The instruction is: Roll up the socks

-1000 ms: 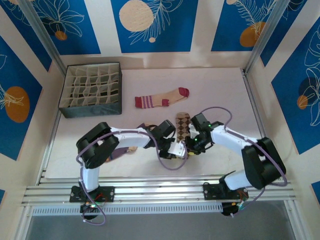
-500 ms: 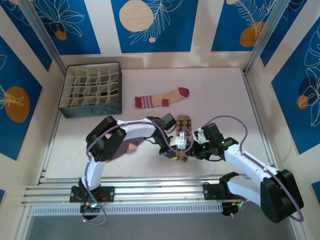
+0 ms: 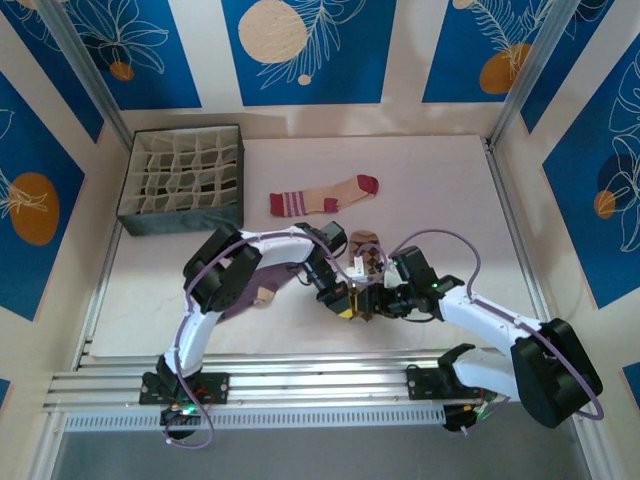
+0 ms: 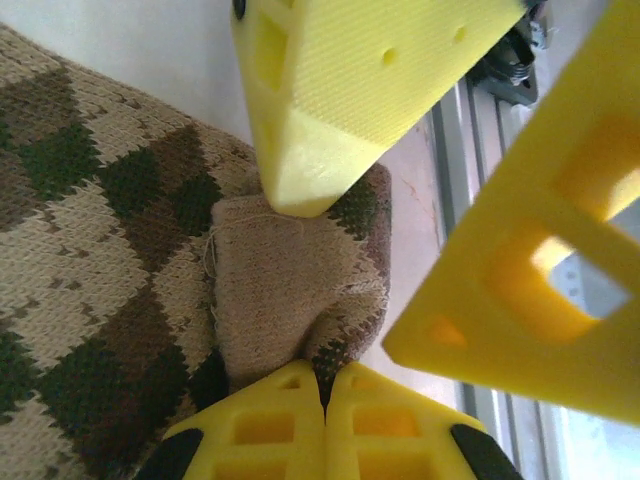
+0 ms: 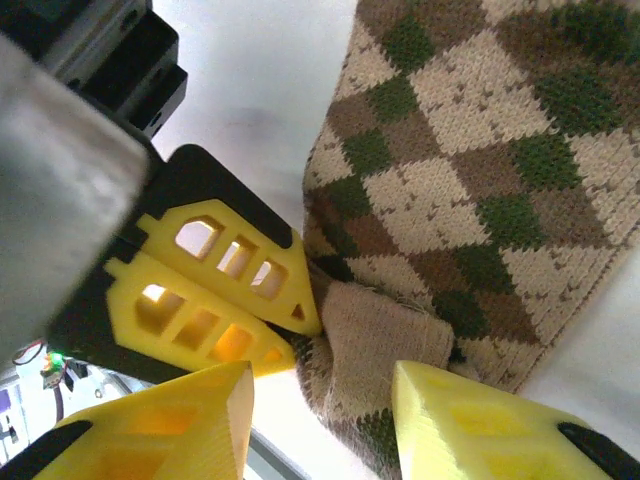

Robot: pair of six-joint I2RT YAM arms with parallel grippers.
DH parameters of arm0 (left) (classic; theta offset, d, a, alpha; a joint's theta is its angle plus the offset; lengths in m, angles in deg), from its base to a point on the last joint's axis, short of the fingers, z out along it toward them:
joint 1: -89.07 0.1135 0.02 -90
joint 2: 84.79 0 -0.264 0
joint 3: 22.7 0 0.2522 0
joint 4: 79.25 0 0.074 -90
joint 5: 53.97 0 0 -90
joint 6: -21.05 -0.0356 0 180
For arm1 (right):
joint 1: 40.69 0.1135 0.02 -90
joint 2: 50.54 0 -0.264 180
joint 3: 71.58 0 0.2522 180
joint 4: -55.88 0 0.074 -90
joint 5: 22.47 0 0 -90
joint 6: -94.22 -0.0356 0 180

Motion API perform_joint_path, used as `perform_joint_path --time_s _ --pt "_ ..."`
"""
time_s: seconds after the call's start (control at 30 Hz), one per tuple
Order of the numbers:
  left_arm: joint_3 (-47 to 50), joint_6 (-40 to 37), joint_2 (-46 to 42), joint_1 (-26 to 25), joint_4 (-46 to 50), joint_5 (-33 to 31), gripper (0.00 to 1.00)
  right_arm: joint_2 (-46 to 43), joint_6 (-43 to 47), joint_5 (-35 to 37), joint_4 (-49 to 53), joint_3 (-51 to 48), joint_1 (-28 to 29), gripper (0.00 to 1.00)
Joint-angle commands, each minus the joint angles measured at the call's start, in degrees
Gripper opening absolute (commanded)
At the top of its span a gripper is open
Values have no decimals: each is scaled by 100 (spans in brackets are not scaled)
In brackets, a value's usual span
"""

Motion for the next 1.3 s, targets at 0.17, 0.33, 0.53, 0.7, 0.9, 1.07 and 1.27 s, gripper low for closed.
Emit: perform_joint_path --time_s 0.17,0.33,0.53,0.7,0.9,1.07,1.27 --pt "-186 475 316 271 364 722 0 62 112 145 -281 -161 360 44" --pt "-179 714 407 399 365 911 0 181 65 399 -126 -95 555 44" --pt "-208 848 471 506 445 1016 0 505 -31 1045 140 129 771 42" --pt "-41 836 327 509 185 1004 0 830 -51 1249 338 365 781 14" --pt "976 1105 -553 514 -1504 660 11 1267 120 556 908 792 483 0" --pt "2069 1159 -1519 521 -3266 261 27 1733 496 29 1480 1219 240 0" --pt "3881 1521 -2456 506 -6650 -208 41 2291 952 -479 1954 1673 43 0"
